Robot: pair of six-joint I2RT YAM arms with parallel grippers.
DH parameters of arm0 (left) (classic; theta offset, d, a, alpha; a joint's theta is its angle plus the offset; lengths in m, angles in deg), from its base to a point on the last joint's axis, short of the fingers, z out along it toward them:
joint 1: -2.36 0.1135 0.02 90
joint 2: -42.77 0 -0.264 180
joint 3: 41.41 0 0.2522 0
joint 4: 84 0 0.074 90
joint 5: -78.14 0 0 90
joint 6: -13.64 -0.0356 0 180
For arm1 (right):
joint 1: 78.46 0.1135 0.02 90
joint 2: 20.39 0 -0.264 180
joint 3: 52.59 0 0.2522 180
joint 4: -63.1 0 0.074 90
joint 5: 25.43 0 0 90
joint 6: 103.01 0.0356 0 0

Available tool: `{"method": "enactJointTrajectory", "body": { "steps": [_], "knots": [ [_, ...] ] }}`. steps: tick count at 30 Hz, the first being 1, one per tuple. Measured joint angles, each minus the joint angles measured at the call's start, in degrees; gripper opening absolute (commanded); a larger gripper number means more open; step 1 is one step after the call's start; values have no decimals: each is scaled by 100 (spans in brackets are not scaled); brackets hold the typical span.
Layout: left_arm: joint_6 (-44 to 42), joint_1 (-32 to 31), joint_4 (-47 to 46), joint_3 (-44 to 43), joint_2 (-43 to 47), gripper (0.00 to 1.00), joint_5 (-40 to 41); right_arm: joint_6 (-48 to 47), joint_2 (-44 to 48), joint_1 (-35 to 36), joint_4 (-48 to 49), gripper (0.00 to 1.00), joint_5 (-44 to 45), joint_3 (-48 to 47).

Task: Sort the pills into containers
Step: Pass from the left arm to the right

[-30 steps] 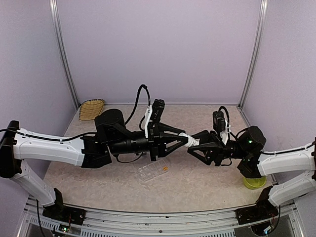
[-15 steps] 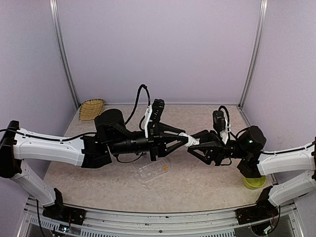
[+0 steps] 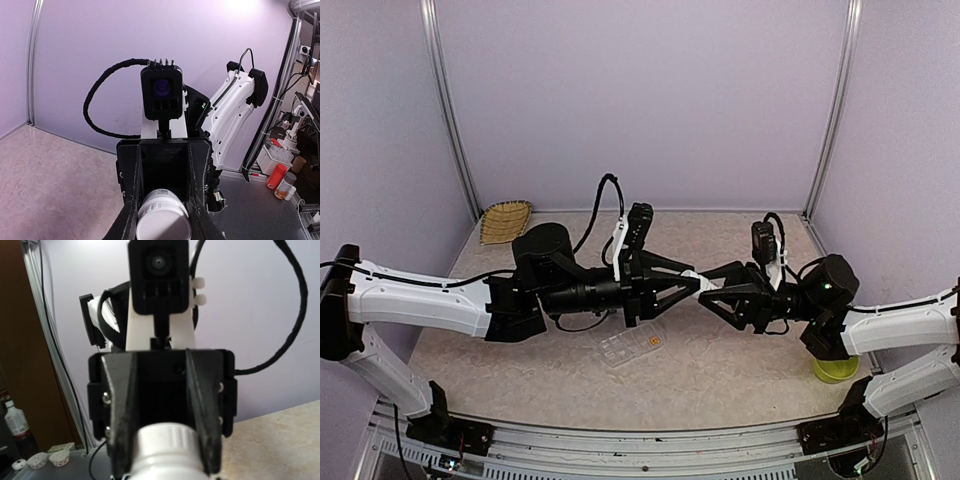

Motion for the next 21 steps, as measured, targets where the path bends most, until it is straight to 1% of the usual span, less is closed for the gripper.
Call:
{"method": "enactJointTrajectory", "body": {
  "steps": [2,8,11,13,17,20,21],
  "knots": [
    [4,0,-4,0,0,9,-2,2,-11,0,-11,33,-2,-7],
    [87,7,-35,11,0,11,-35,0,-74,-2,28,23,-44,-28],
    [101,13,-61,31,0,20,-31,0,-76,-2,31,12,-46,-28],
    [111,20,-85,42,0,34,-26,-2,-76,-2,28,12,-46,-28],
    [173,33,-87,59,2,74,11,-61,-55,7,-87,11,-33,-28],
    [260,81,-92,118,39,96,46,-149,70,22,-323,9,63,-28],
    [254,103,-83,157,72,98,59,-177,125,28,-413,9,98,-28]
  ]
}}
